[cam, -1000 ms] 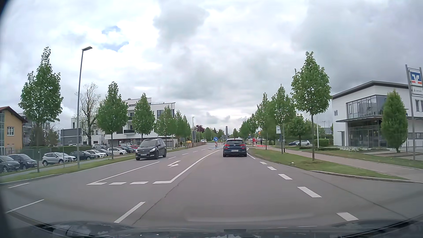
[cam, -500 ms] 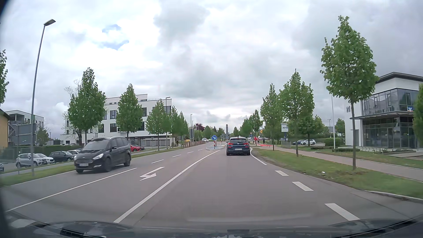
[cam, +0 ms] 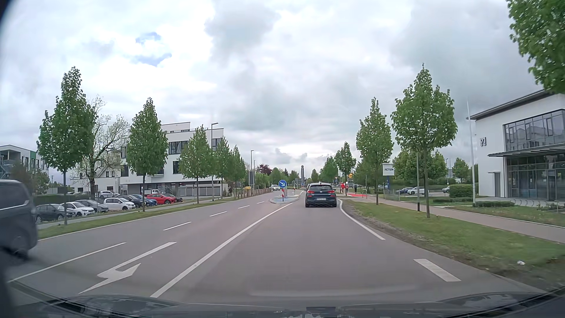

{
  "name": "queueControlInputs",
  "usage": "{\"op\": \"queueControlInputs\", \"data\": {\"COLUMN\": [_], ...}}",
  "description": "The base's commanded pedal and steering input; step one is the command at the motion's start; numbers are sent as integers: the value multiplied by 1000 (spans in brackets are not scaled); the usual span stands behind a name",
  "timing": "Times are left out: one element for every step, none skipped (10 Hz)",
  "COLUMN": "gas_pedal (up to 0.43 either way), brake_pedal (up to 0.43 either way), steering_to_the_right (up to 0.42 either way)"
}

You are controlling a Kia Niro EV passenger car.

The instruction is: Follow the waypoints while adhering to traffic rules and regulations

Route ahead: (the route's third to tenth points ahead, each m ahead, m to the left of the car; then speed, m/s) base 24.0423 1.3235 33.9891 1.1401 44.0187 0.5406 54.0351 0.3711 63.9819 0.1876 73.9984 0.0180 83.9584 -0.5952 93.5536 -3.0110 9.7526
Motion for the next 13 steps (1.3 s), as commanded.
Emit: {"op": "queueControlInputs", "data": {"gas_pedal": [20,20,20,28,28,47,59,67,79,79,79,79,79], "brake_pedal": [6,12,12,12,12,12,6,12,12,6,12,6,12], "steering_to_the_right": [2,2,2,3,7,11,16,18,19,19,19,19,19]}}
